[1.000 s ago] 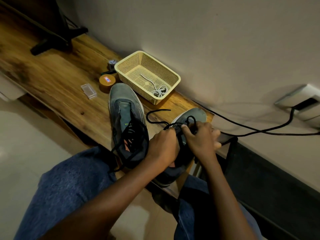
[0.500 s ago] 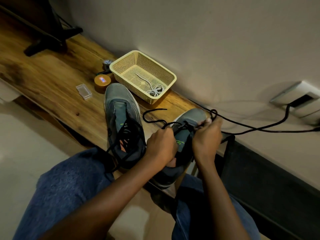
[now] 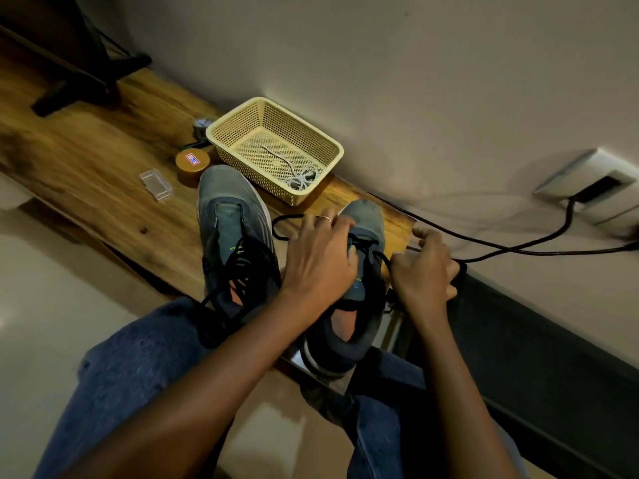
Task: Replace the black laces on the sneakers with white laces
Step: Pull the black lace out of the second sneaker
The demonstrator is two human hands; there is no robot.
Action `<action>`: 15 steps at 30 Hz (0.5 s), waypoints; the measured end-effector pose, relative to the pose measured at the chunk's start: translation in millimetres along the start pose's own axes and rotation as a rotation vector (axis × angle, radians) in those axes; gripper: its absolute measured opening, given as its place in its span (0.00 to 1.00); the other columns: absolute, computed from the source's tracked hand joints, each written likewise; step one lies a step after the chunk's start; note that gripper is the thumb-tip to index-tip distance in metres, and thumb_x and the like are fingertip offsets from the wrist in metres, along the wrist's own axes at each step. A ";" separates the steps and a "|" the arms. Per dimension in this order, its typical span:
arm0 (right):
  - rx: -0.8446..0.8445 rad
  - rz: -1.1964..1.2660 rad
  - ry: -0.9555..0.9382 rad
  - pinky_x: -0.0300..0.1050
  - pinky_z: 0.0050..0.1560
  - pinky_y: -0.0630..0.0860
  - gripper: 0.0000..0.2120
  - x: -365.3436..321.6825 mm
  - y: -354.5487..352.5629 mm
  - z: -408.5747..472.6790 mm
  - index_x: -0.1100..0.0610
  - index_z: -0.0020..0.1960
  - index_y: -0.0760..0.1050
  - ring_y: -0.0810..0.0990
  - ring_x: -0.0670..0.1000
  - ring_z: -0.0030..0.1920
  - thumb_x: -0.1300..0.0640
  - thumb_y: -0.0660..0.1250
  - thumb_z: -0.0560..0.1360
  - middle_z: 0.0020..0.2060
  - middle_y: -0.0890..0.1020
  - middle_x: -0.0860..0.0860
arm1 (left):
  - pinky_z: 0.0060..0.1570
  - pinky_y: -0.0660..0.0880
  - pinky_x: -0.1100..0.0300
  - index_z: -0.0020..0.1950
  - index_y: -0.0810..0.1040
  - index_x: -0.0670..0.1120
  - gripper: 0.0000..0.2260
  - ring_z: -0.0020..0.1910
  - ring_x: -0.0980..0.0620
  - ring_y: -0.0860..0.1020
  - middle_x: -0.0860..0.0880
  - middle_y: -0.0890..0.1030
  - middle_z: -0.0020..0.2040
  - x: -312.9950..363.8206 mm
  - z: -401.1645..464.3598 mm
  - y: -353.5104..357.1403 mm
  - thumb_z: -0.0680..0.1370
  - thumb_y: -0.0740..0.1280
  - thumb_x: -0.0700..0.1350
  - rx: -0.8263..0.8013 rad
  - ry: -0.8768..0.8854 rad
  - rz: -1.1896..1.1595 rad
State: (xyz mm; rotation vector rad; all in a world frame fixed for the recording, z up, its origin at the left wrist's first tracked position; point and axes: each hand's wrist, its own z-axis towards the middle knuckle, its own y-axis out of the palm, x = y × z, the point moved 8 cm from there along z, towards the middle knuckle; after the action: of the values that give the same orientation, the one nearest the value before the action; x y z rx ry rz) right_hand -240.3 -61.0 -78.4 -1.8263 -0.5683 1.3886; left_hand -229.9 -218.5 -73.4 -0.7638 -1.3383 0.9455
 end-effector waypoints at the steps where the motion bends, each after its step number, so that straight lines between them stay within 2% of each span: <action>1: -0.018 -0.010 -0.020 0.57 0.64 0.63 0.18 -0.3 1.8 -1.0 0.51 0.65 0.68 0.63 0.57 0.67 0.59 0.63 0.76 0.64 0.71 0.53 | 0.59 0.66 0.52 0.71 0.66 0.50 0.20 0.65 0.48 0.66 0.50 0.68 0.68 5.1 1.4 5.7 0.78 0.60 0.47 -0.030 0.046 -0.004; 4: -0.146 0.040 -0.101 0.59 0.59 0.73 0.08 -5.0 16.4 -7.8 0.49 0.55 0.73 0.74 0.54 0.58 0.53 0.64 0.76 0.53 0.79 0.51 | 0.63 0.63 0.52 0.73 0.65 0.50 0.23 0.70 0.50 0.63 0.52 0.67 0.72 14.9 1.5 25.2 0.78 0.61 0.45 -0.129 0.121 0.029; 5: -0.188 0.057 -0.125 0.58 0.56 0.75 0.08 -7.5 20.9 -11.0 0.50 0.54 0.74 0.77 0.54 0.54 0.52 0.65 0.76 0.51 0.79 0.51 | 0.62 0.63 0.52 0.73 0.65 0.50 0.22 0.70 0.50 0.63 0.52 0.68 0.71 15.1 1.2 29.9 0.79 0.61 0.46 -0.140 0.123 0.055; 9: -0.274 -0.034 -0.194 0.50 0.52 0.76 0.16 -8.4 26.7 -14.6 0.57 0.58 0.76 0.78 0.53 0.52 0.52 0.70 0.73 0.52 0.79 0.54 | 0.57 0.68 0.54 0.68 0.70 0.49 0.18 0.64 0.49 0.69 0.51 0.72 0.65 14.8 1.8 32.4 0.78 0.63 0.46 -0.081 0.097 0.106; 12: -0.298 -0.020 -0.186 0.49 0.49 0.77 0.12 -6.1 25.5 -12.9 0.57 0.55 0.77 0.79 0.53 0.49 0.54 0.70 0.73 0.48 0.81 0.54 | 0.51 0.70 0.58 0.62 0.73 0.47 0.12 0.59 0.48 0.72 0.49 0.75 0.60 17.7 2.4 24.2 0.79 0.64 0.45 0.000 0.085 0.086; 15: -0.331 -0.020 -0.174 0.54 0.49 0.78 0.07 -5.1 26.0 -12.9 0.57 0.51 0.77 0.79 0.55 0.46 0.56 0.68 0.74 0.44 0.80 0.54 | 0.46 0.71 0.58 0.60 0.74 0.46 0.09 0.57 0.47 0.74 0.47 0.77 0.57 21.6 3.6 22.9 0.80 0.63 0.42 0.038 0.102 0.090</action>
State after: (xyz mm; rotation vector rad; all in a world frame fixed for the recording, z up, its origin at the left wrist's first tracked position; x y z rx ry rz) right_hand -232.1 -84.6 -94.1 -1.9576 -0.9521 1.5196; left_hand -236.6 -189.3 -83.7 -0.8374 -1.2026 0.9871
